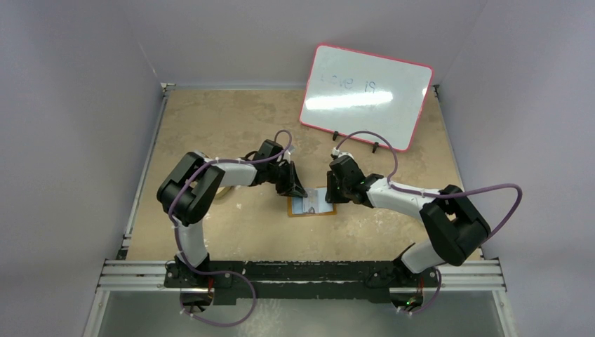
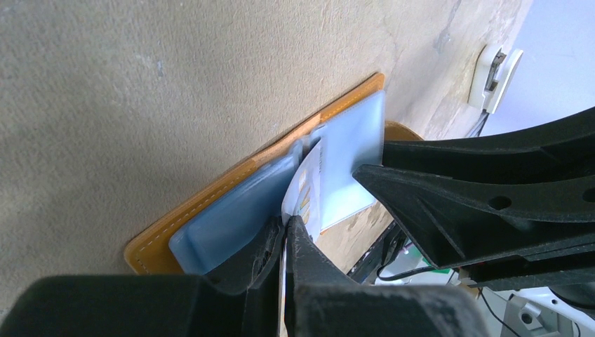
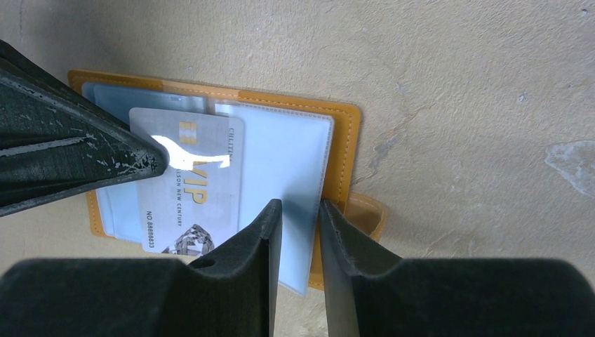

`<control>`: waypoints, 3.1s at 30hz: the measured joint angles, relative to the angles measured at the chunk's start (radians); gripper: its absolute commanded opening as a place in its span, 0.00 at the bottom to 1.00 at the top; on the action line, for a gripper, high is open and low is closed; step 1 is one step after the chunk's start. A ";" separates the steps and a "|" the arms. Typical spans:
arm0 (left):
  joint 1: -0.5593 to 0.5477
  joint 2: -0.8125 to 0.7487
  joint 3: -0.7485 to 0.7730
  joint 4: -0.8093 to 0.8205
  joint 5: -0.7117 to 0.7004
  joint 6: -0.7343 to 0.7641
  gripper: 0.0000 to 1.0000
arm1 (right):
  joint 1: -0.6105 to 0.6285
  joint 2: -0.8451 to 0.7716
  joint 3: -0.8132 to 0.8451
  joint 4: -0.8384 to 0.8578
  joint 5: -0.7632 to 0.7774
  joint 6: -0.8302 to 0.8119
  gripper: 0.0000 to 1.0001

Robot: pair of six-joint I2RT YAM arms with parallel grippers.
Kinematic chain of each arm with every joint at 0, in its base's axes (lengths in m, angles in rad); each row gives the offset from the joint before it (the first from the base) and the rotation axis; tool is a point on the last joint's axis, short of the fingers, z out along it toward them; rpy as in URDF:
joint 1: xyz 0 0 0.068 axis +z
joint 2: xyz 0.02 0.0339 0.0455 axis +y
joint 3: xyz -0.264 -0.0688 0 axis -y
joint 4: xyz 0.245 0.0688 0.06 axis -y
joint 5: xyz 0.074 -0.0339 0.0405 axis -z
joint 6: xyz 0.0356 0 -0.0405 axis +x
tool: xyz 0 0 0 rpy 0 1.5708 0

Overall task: Put the credit cards into the card holder
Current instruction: Insert the credit card into the card holder.

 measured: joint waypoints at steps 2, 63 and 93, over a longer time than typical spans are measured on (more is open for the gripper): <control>0.000 0.003 0.001 0.005 0.000 0.000 0.00 | 0.000 0.000 0.000 0.001 0.000 0.001 0.29; -0.118 0.011 0.081 0.018 -0.184 -0.016 0.35 | -0.050 -0.044 -0.071 0.060 0.006 0.060 0.25; -0.193 -0.016 0.036 0.093 -0.307 -0.135 0.36 | -0.050 -0.074 -0.106 0.079 -0.001 0.074 0.24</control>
